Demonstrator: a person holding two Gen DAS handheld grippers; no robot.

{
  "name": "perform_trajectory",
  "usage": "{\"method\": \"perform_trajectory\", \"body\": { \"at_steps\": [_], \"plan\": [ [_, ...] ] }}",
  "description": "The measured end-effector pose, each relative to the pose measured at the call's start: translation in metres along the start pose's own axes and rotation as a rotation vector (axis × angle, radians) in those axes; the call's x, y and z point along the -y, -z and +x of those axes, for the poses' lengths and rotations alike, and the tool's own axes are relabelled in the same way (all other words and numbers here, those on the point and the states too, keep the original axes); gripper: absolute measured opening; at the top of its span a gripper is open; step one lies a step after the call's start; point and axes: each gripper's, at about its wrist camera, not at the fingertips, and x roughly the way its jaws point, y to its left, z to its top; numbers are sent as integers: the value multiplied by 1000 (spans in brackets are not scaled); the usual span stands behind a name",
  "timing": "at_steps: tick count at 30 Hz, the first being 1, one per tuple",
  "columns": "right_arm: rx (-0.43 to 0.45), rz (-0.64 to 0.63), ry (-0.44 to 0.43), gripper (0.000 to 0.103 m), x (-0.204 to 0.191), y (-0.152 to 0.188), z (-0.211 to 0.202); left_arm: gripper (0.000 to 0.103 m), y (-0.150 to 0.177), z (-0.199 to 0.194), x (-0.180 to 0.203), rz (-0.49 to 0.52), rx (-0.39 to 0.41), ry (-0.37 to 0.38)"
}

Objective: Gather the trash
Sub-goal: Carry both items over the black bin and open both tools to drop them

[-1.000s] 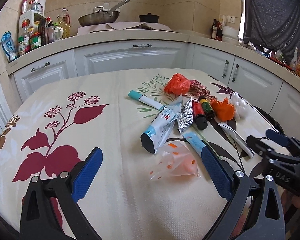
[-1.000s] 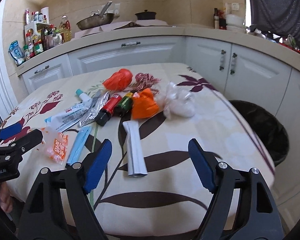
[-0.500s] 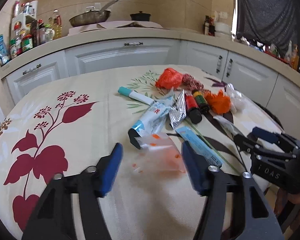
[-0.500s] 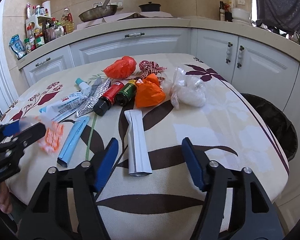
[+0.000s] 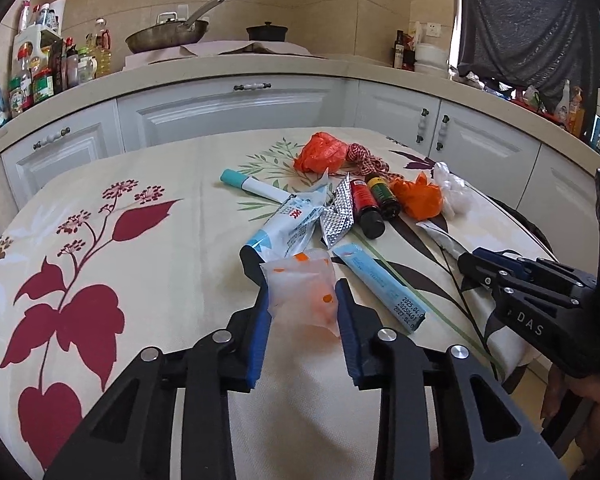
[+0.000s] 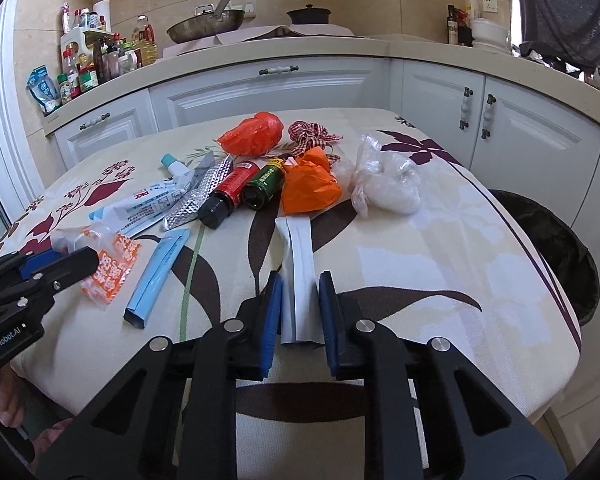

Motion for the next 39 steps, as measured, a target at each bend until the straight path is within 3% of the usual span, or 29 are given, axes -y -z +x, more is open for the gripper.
{"method": "perform_trajectory", "body": {
  "at_steps": [12,20,30,39],
  "plan": [
    [37,13,16,16,10,-1,-18,32,-15,-23,6,5,57,-5],
    [76,38,39,14,28,-7,-40,32,-29,-21,28,25,73,56],
    [178,84,208,14,89,-26,-72,32,-64,-4,85,86,125,164],
    [220,148,341,14,156,-35,-75,32,-95,22,154,140,159,236]
  ]
}}
